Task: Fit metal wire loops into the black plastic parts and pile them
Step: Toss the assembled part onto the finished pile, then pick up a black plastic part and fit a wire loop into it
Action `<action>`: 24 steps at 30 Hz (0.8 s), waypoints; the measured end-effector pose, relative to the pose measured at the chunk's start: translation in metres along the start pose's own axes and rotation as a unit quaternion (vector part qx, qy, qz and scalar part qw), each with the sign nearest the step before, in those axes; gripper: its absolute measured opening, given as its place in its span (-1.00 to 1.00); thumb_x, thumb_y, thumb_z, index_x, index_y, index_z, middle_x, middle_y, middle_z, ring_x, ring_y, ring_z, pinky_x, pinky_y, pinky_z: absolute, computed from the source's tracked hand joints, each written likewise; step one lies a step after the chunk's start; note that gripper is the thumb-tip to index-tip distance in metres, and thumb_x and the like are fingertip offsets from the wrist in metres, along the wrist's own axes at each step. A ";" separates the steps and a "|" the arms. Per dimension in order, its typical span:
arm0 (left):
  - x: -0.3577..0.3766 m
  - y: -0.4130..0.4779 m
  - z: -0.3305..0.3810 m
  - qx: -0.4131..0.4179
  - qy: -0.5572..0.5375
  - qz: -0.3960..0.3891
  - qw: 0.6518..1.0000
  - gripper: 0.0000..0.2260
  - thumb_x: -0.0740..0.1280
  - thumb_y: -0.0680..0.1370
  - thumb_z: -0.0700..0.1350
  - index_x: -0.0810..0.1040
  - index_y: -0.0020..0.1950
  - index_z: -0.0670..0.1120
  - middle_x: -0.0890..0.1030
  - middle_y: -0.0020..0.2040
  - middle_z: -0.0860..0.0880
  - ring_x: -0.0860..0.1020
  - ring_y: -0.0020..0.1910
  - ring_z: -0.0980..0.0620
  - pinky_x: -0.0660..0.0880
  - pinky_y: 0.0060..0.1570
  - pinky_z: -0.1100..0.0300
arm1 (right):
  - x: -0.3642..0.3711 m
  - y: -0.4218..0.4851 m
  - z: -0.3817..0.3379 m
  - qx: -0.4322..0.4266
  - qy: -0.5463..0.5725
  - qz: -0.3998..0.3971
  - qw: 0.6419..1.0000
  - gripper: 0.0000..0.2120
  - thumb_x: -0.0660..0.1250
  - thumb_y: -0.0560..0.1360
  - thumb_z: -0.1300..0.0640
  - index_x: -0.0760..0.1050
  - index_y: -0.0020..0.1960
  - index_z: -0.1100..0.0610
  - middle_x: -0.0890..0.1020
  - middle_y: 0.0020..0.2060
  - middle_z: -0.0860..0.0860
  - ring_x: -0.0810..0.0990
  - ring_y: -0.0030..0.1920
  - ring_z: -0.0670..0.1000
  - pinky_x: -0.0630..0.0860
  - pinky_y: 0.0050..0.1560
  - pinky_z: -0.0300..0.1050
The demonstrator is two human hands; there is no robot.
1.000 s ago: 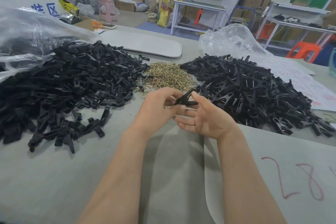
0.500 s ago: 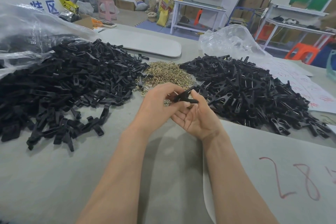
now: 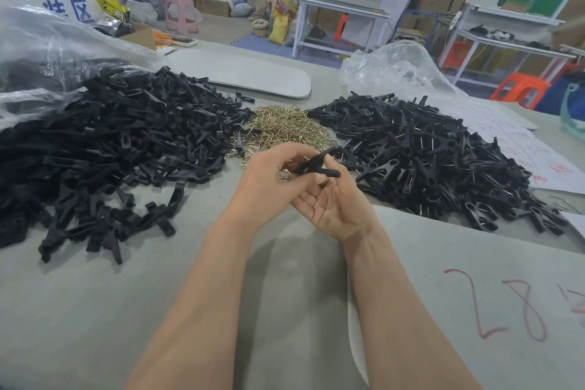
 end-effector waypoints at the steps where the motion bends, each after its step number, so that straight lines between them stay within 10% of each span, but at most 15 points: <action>1: 0.000 0.000 -0.001 -0.004 -0.002 0.000 1.000 -0.72 0.47 0.40 -0.26 0.61 -0.01 0.08 0.65 -0.08 0.10 0.59 -0.03 0.13 0.49 0.11 0.22 | 0.000 0.000 0.000 0.002 -0.002 -0.007 1.000 -0.53 0.31 0.34 -0.08 0.50 0.09 0.24 0.71 -0.22 0.11 0.70 -0.19 -0.01 0.63 -0.14 -0.15; 7: -0.002 0.001 -0.015 -0.062 0.029 -0.001 0.998 -0.78 0.46 0.44 -0.18 0.55 -0.08 0.14 0.61 -0.12 0.20 0.54 -0.04 0.25 0.41 0.05 0.33 | -0.005 -0.003 -0.015 -0.009 -0.158 0.098 0.983 -0.48 0.29 0.38 -0.23 0.52 0.07 0.20 0.69 -0.23 0.08 0.66 -0.30 -0.02 0.59 -0.31 -0.20; 12: 0.005 0.001 -0.022 -0.076 0.107 -0.039 0.991 -0.69 0.43 0.47 -0.16 0.55 0.20 -0.03 0.56 0.10 0.04 0.52 0.07 0.07 0.41 0.10 0.22 | -0.002 -0.008 -0.031 -0.151 -0.343 0.198 0.906 -0.79 0.34 0.50 0.29 0.51 0.13 0.27 0.62 -0.23 0.10 0.55 -0.41 -0.08 0.56 -0.32 -0.26; 18: -0.029 0.000 -0.020 -0.146 -0.059 0.318 0.935 -0.74 0.31 0.55 -0.07 0.47 0.24 0.01 0.49 0.15 0.13 0.48 0.07 0.26 0.44 0.05 0.37 | -0.006 -0.011 -0.085 -0.379 0.122 0.236 0.886 -0.26 0.37 0.51 0.06 0.02 0.52 0.10 0.51 0.16 0.22 0.68 -0.04 0.04 0.61 0.04 -0.09; 21: -0.048 -0.008 -0.025 -0.172 -0.171 0.482 0.842 -0.86 0.21 0.60 -0.14 0.47 0.14 -0.01 0.51 0.06 0.13 0.51 0.08 0.21 0.47 0.09 0.32 | 0.016 0.015 -0.052 -0.281 -0.168 0.305 0.894 -0.38 0.34 0.52 0.15 0.14 0.49 0.15 0.58 0.00 0.06 0.63 -0.08 -0.03 0.59 0.05 -0.11; 24: -0.058 -0.012 -0.030 -0.184 -0.210 0.543 0.792 -0.83 0.14 0.62 -0.16 0.44 0.18 -0.06 0.51 0.18 -0.02 0.50 0.19 -0.01 0.45 0.24 0.08 | 0.053 0.056 -0.005 -0.216 -0.524 0.203 0.798 -0.52 0.29 0.50 0.20 0.36 0.41 0.05 0.56 0.18 0.00 0.54 0.17 -0.01 0.46 0.20 -0.09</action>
Point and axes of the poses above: each hand's wrist, its own y-axis towards the middle knuckle, its own x-axis out of the palm, z = x × y, the point moved 3 cm from there along y, towards the middle knuckle
